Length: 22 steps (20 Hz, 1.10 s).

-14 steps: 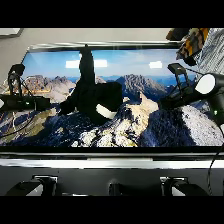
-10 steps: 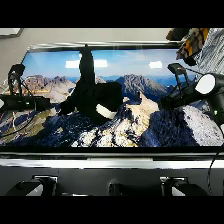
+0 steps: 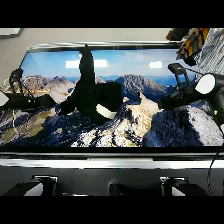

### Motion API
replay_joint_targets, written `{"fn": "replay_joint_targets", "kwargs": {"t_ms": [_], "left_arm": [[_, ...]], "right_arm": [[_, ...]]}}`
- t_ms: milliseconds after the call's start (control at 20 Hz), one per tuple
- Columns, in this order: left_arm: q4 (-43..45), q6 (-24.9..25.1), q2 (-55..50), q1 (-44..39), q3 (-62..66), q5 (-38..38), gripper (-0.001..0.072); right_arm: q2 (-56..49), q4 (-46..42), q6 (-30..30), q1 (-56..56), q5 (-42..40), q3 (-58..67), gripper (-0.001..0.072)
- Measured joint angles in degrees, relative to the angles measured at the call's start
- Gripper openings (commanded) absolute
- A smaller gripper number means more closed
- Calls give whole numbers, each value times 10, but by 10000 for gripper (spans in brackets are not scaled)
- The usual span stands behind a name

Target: Fold the clothes and pants, and hang the long-sleeved shirts on hangers.

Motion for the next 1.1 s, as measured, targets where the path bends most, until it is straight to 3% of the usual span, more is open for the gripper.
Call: {"fn": "replay_joint_targets", "kwargs": {"t_ms": [300,550,600,650,750,800,850,900,1100], "left_arm": [[-168,83,-160,70,0,54,720],[-237,117,-249,66,0,103,713],[-243,120,-260,62,0,110,498],[-247,122,-268,59,0,117,68],[-253,130,-280,54,1,124,36],[-256,133,-282,52,1,126,37],[-257,136,-285,51,1,128,36],[-258,139,-286,51,1,128,36],[-260,143,-284,51,1,129,36]], "right_arm": [[0,0,0,0,-3,0,54],[0,1,0,0,-22,0,54],[0,2,0,0,-24,0,54],[0,2,-1,0,-27,0,54],[0,5,0,0,-32,0,71],[0,8,7,0,-31,0,234],[0,16,17,0,-29,0,521],[-2,28,34,0,-27,-2,670],[-34,137,92,3,-45,-47,668]]}}
